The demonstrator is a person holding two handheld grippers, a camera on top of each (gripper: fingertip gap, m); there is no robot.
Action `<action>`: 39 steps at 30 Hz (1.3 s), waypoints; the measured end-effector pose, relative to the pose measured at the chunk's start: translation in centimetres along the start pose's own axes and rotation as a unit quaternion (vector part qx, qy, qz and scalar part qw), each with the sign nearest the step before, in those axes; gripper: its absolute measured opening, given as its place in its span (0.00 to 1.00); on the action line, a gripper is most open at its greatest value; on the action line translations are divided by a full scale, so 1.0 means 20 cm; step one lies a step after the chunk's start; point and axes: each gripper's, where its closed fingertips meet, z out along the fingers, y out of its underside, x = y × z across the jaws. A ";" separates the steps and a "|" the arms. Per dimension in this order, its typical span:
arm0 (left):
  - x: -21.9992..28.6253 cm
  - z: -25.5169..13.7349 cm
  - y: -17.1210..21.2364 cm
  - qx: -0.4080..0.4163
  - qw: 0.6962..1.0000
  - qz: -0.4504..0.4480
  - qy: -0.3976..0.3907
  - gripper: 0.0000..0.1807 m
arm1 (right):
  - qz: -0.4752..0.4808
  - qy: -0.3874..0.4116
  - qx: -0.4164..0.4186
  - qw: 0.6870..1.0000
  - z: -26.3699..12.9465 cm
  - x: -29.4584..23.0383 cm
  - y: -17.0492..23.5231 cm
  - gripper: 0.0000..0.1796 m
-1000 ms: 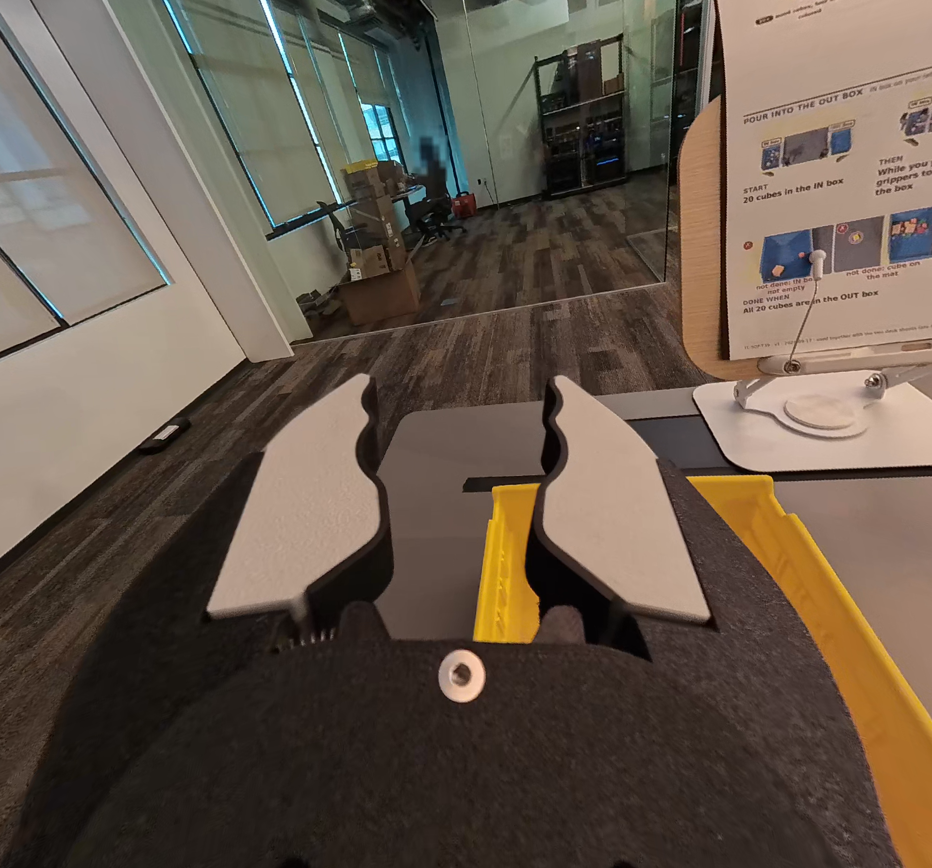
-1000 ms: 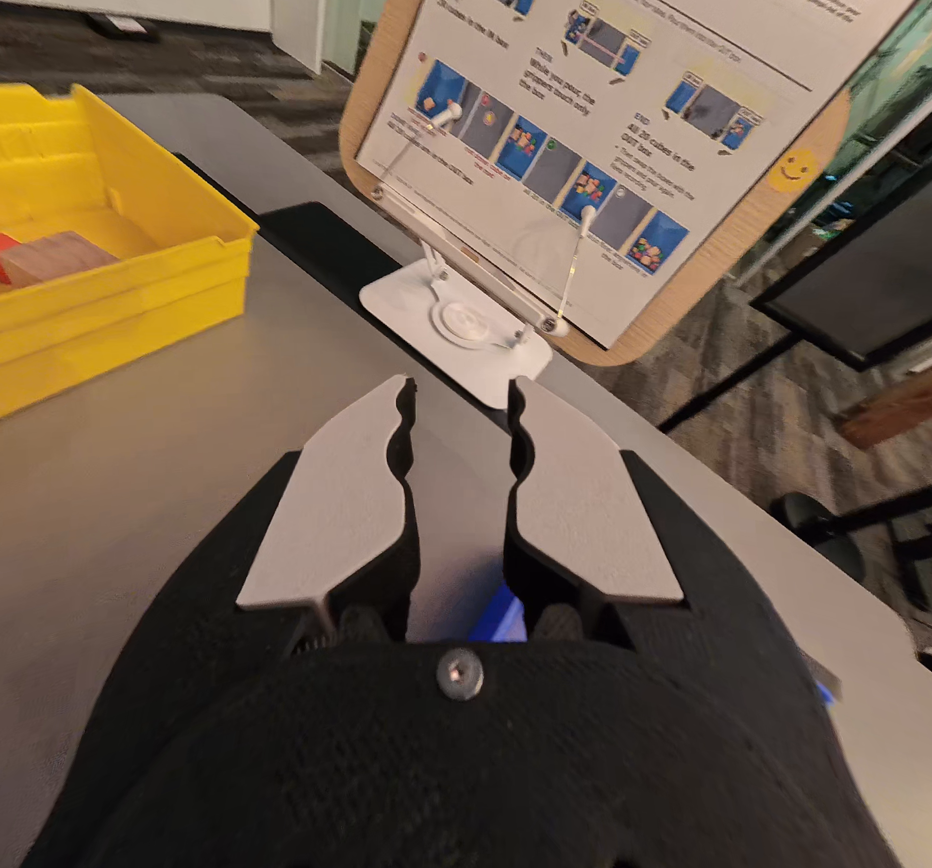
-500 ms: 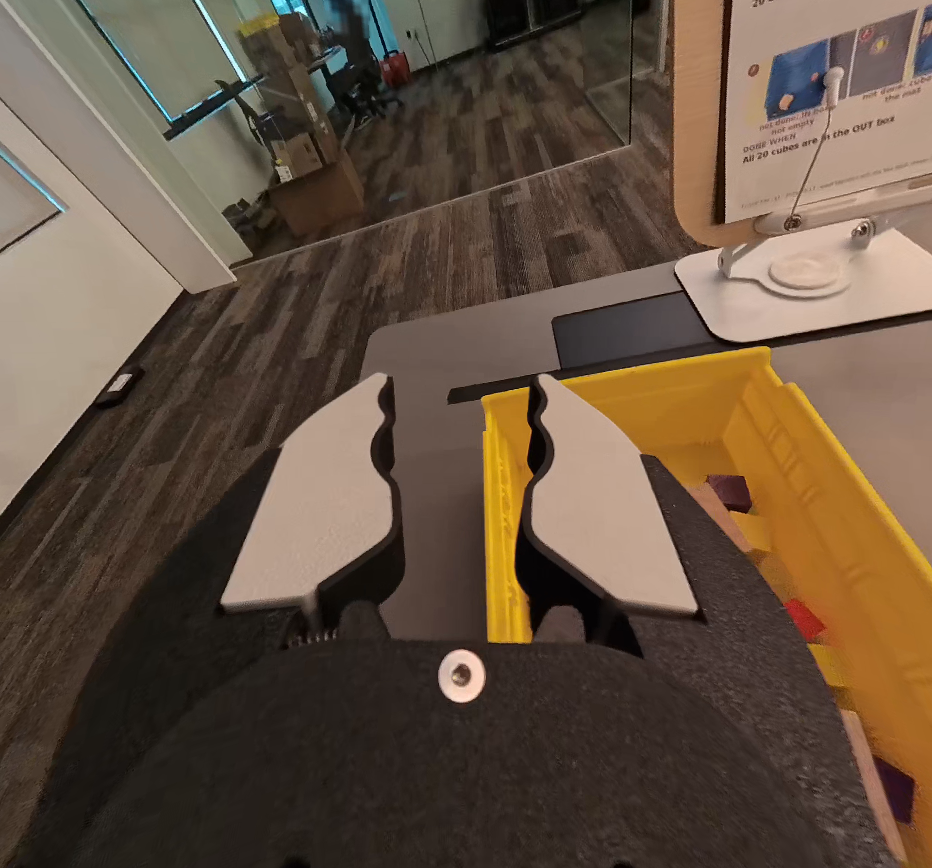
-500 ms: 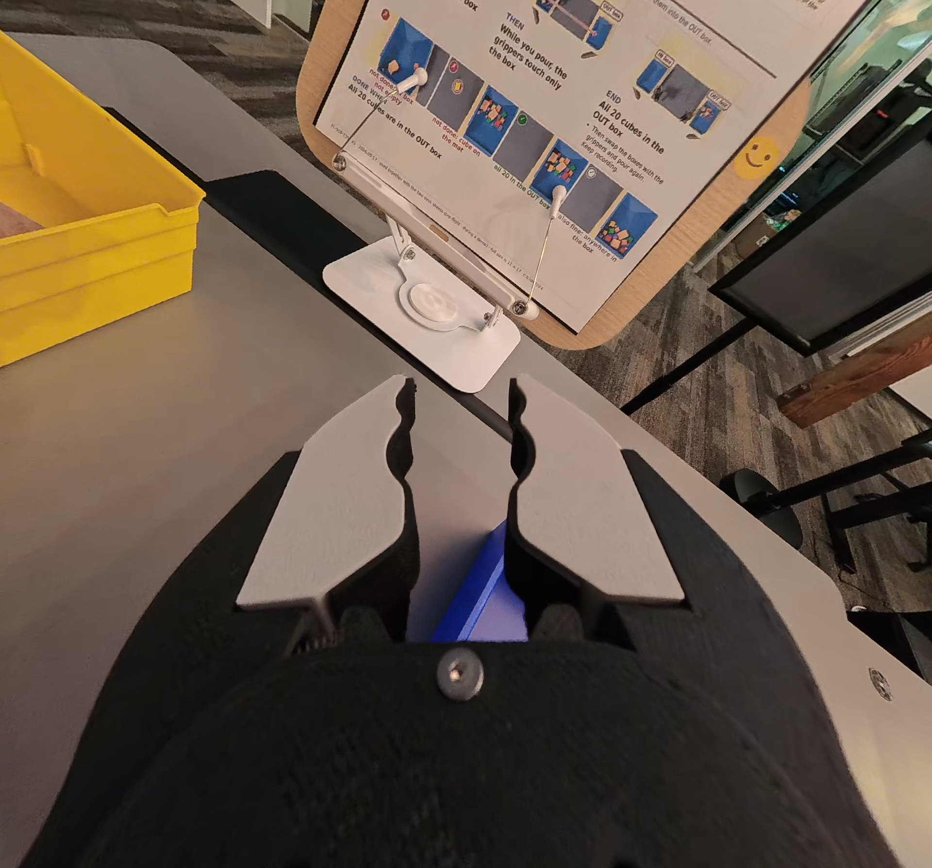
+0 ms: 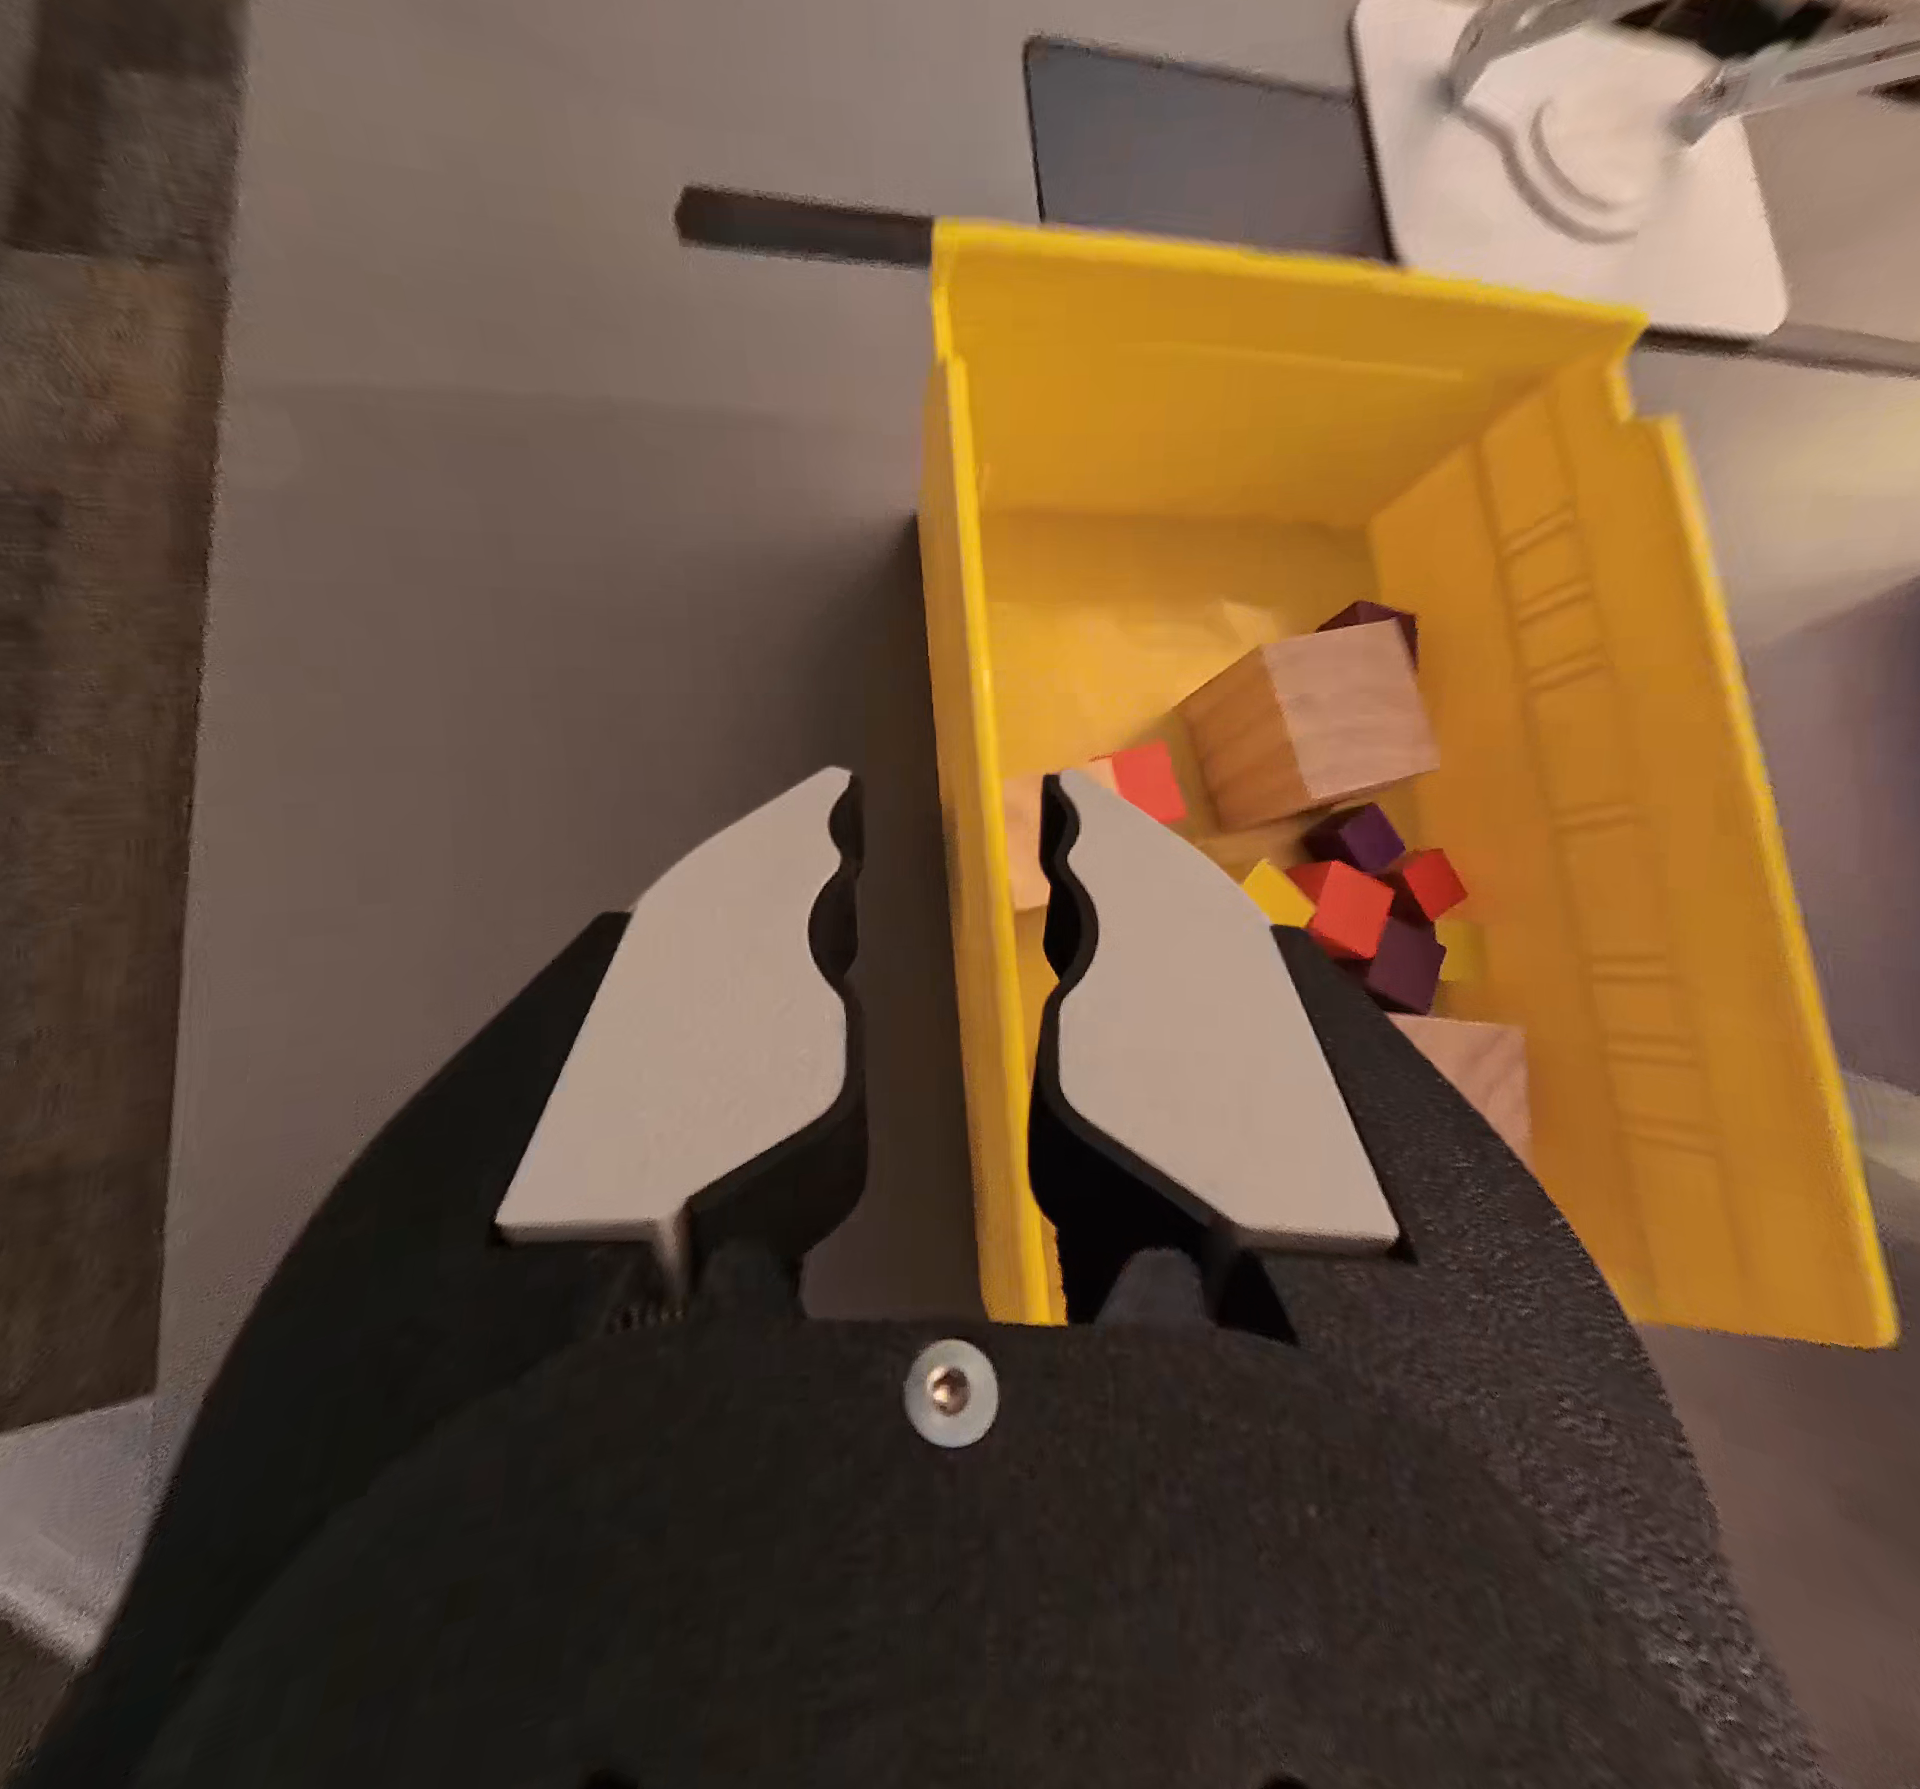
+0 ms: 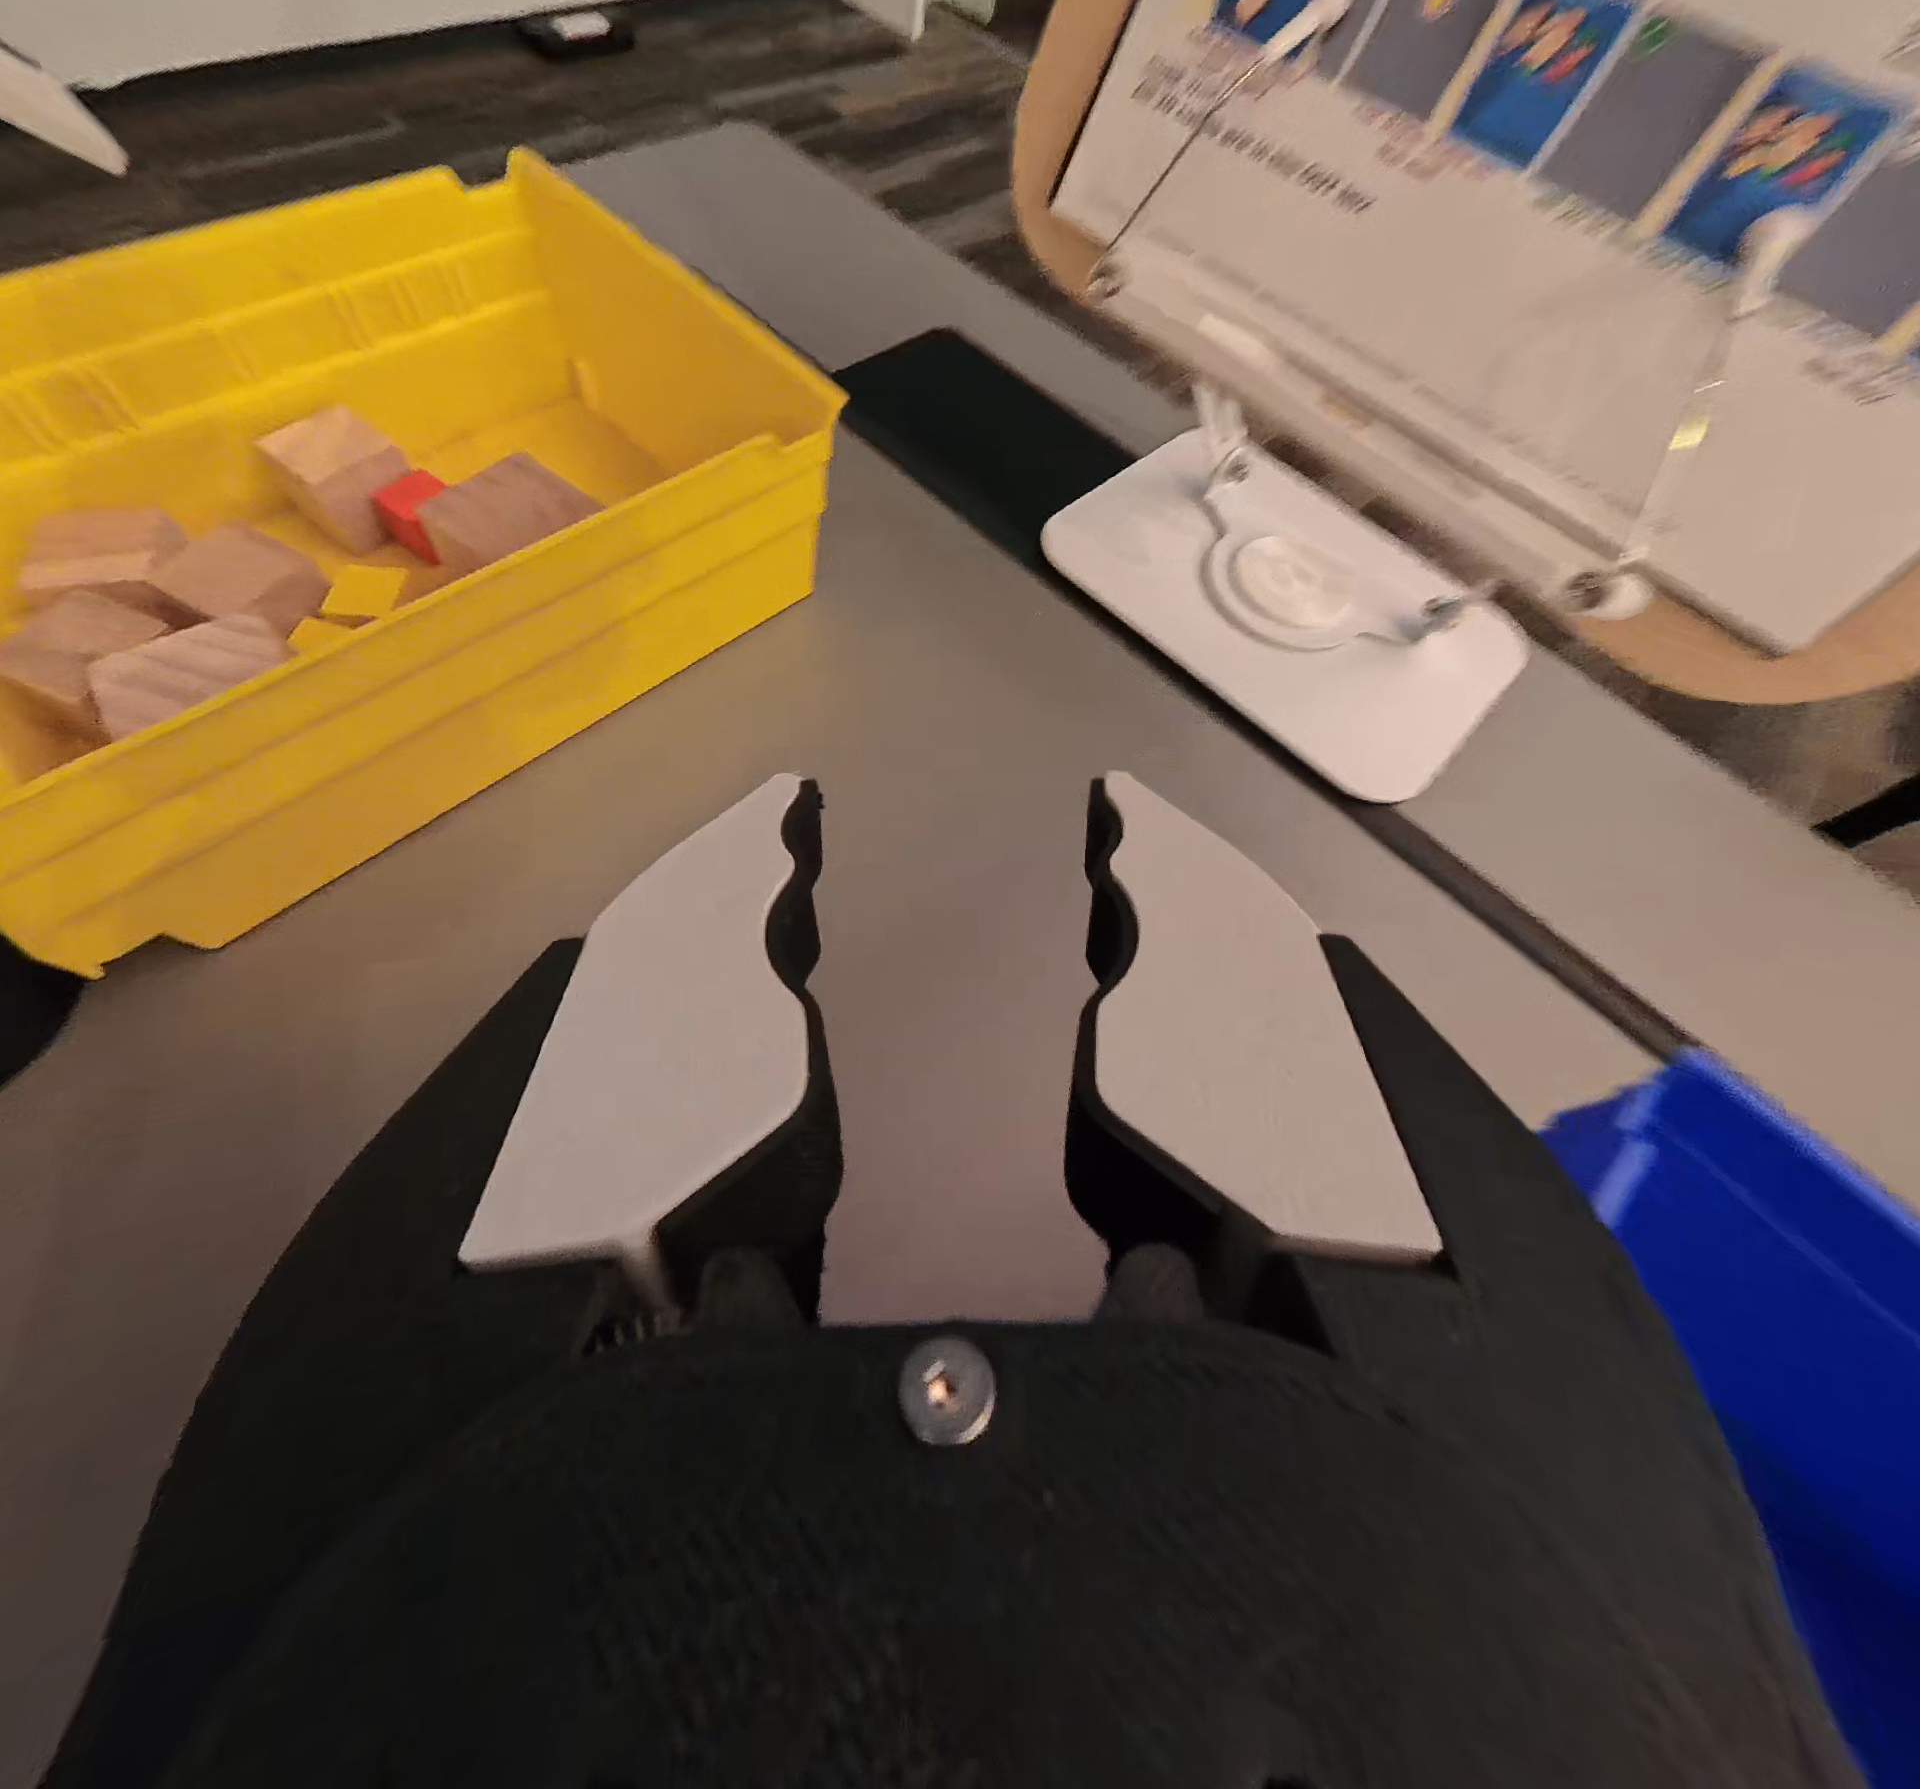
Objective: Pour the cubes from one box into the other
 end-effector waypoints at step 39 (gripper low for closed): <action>0.24 0.27 0.37 -0.277 0.958 0.073 0.014 0.04 | 0.243 -0.003 -0.479 0.844 0.75 -0.50 0.32 0.04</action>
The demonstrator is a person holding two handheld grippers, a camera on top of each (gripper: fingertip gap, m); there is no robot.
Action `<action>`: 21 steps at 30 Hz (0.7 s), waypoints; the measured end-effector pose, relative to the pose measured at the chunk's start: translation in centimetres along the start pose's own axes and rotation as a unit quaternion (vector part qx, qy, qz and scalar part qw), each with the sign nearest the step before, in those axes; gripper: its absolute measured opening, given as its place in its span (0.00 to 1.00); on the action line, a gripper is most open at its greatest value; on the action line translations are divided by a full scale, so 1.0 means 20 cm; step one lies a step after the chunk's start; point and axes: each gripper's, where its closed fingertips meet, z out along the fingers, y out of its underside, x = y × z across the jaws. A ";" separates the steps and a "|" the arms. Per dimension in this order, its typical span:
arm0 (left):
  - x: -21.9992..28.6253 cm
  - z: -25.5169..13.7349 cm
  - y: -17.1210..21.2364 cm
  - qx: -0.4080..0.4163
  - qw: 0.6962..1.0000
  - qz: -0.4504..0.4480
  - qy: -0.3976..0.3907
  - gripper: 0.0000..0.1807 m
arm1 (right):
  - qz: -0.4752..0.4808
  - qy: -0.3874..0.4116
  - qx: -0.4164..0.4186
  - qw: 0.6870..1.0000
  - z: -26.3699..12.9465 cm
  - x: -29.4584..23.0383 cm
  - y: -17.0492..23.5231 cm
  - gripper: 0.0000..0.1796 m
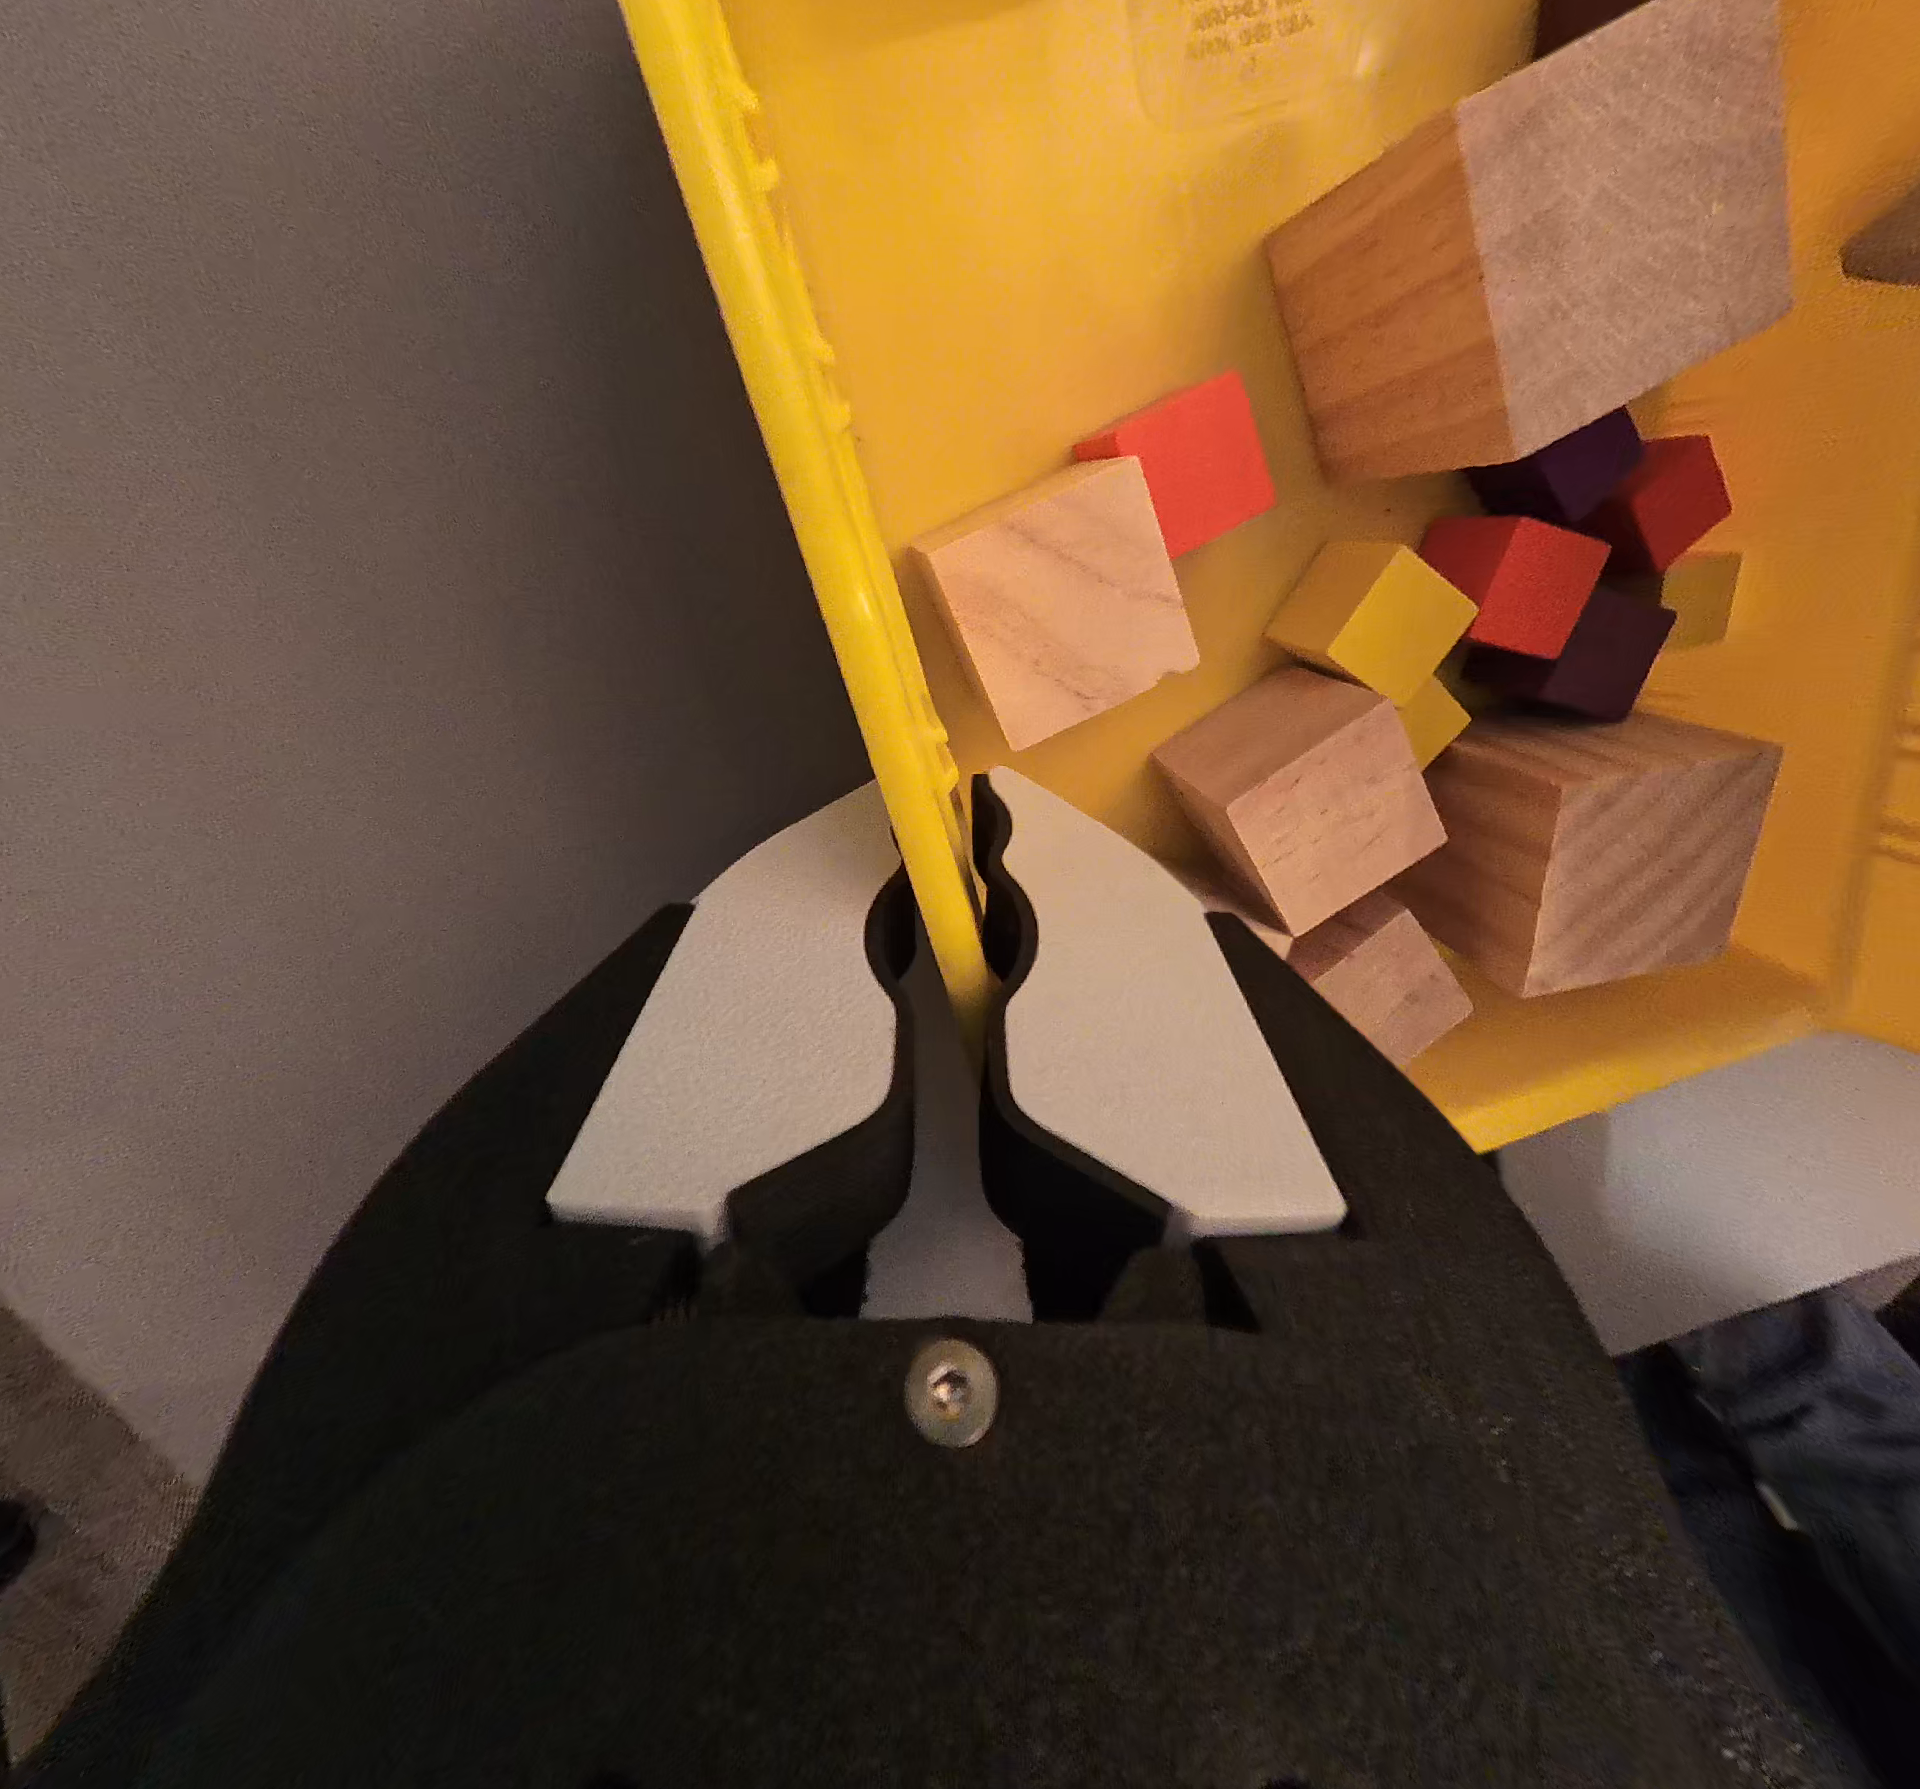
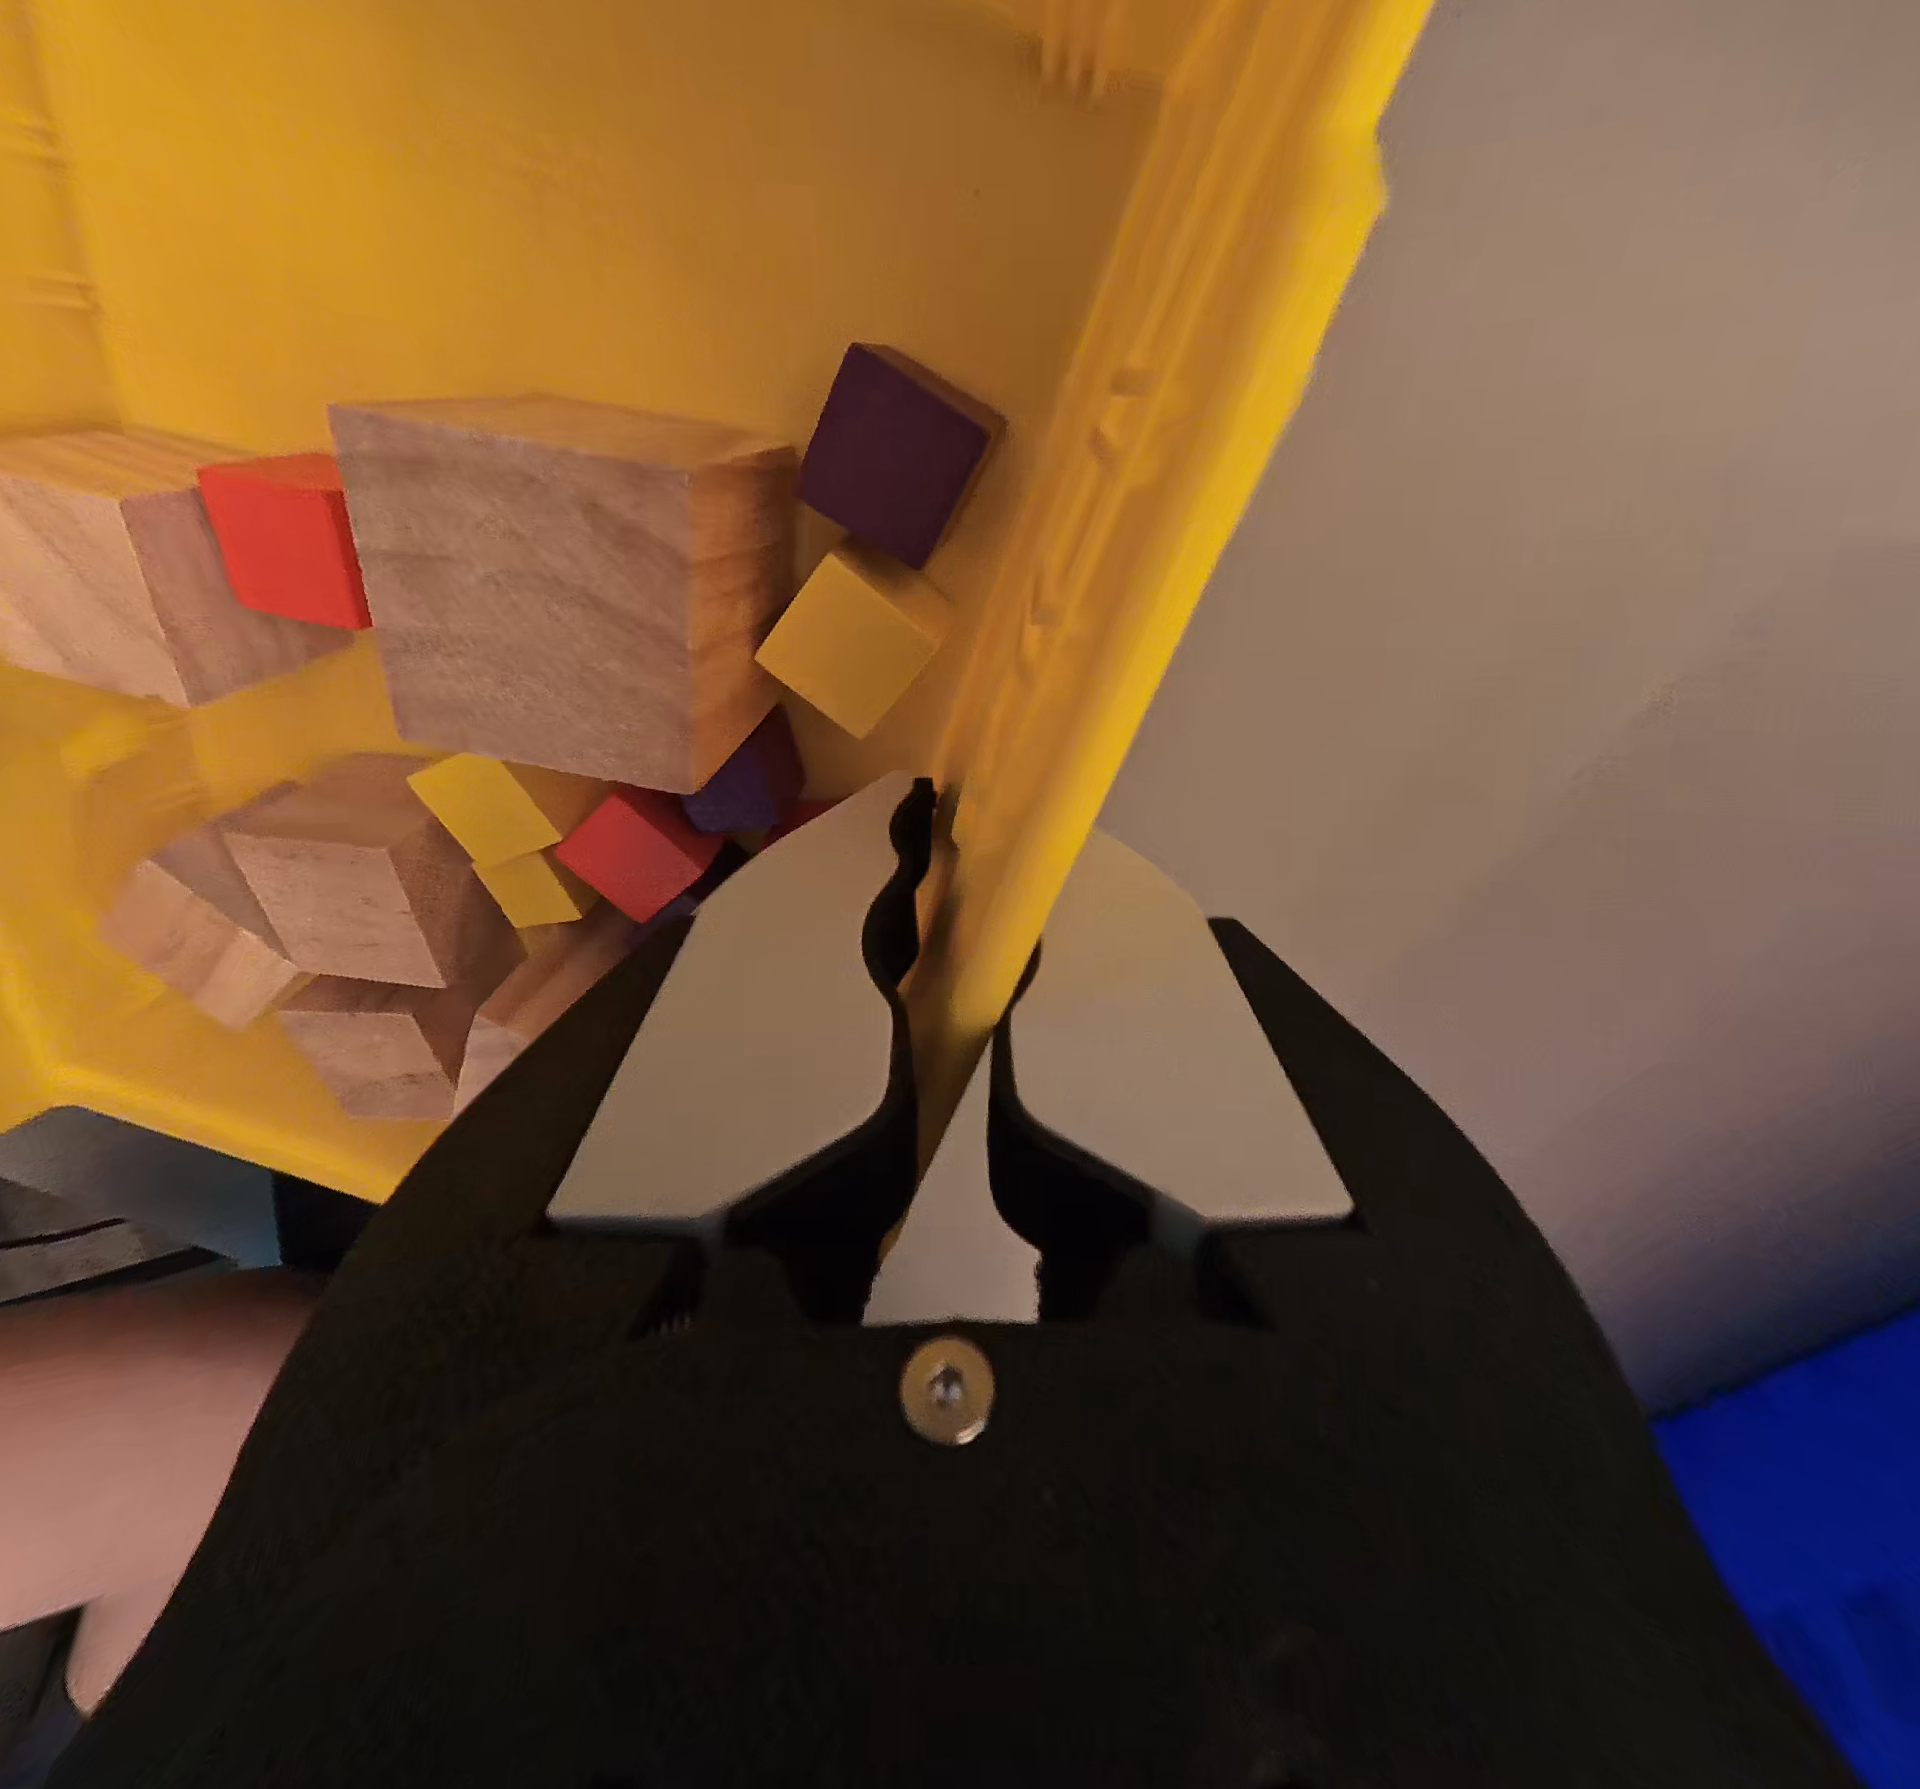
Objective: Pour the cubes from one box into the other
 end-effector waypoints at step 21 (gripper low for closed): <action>0.45 0.16 -0.16 -0.038 0.998 0.058 -0.003 0.08 | 0.057 0.003 0.004 0.998 -0.07 0.48 0.16 0.03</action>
